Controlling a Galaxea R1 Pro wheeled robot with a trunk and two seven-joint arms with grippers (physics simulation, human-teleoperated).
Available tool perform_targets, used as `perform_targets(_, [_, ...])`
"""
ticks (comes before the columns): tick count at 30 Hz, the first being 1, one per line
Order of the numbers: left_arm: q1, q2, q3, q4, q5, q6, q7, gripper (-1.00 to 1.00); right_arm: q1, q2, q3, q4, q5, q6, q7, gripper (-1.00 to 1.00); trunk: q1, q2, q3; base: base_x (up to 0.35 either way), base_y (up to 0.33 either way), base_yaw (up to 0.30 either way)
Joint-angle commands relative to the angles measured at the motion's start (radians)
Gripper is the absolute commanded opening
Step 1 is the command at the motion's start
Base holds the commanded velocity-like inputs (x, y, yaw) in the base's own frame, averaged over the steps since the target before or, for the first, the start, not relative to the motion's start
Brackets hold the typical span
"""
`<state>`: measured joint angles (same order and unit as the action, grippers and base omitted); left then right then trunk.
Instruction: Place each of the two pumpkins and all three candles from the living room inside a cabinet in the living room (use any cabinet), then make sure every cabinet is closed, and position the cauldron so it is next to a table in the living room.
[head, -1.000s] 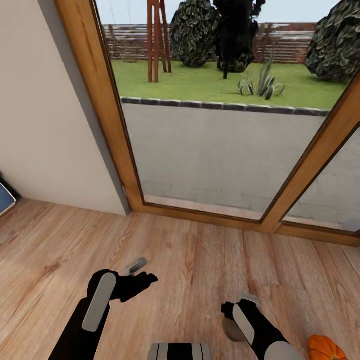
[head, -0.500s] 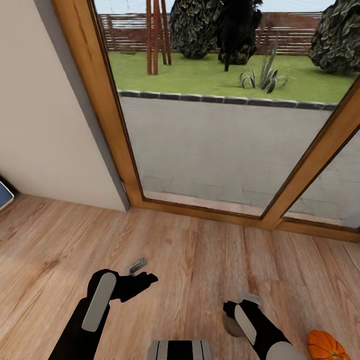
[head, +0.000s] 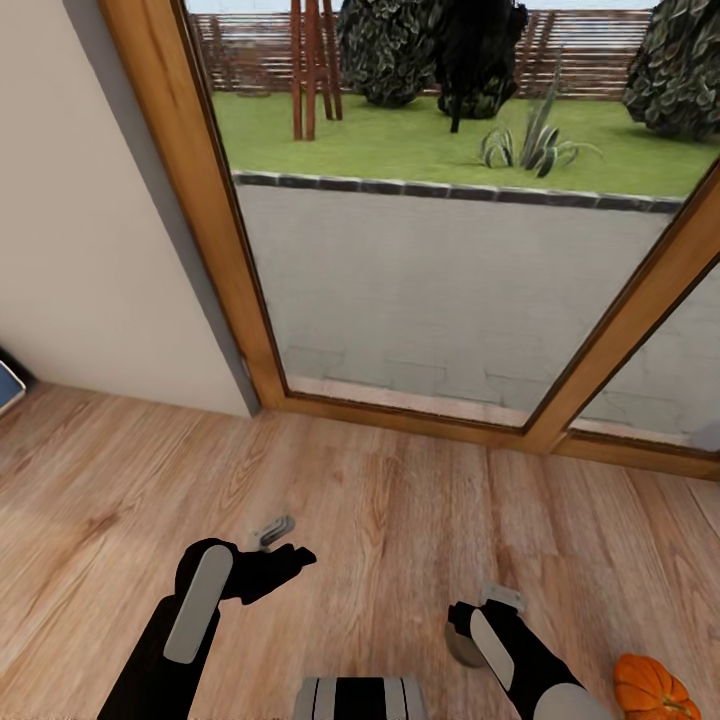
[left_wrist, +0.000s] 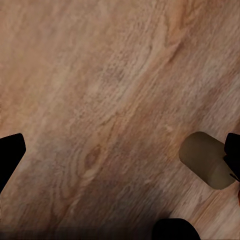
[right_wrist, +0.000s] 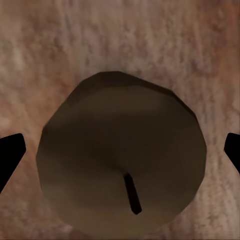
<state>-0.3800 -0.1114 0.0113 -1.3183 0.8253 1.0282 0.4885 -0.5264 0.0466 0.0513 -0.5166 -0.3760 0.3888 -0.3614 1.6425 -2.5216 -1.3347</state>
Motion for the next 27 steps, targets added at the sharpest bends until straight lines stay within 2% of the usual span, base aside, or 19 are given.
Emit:
perform_targets(1, [0.000, -0.001, 0.001, -0.001, 0.011, 0.003, 0.010, 1.00, -0.001, -0.001, 0.005, -0.002, -0.008, 0.004, -0.008, 1.00, 0.000, -0.001, -0.005, 0.000, 0.000, 0.000])
perform_targets(8, [0.000, -0.001, 0.003, -0.001, 0.011, 0.003, 0.010, 1.00, 0.000, -0.001, 0.005, -0.002, -0.008, 0.004, -0.008, 1.00, 0.001, -0.001, -0.009, 0.000, 0.000, 0.000])
perform_targets(10, [0.000, -0.001, 0.002, -0.001, 0.011, 0.003, 0.010, 1.00, 0.000, -0.001, 0.006, -0.002, -0.008, 0.004, -0.008, 1.00, 0.002, -0.001, -0.016, 0.000, 0.000, 0.000])
perform_targets(27, [0.000, -0.001, -0.002, -0.001, 0.011, 0.001, 0.010, 1.00, 0.000, -0.001, 0.014, -0.001, -0.004, 0.004, -0.008, 1.00, 0.002, -0.001, -0.016, 0.000, 0.000, 0.000])
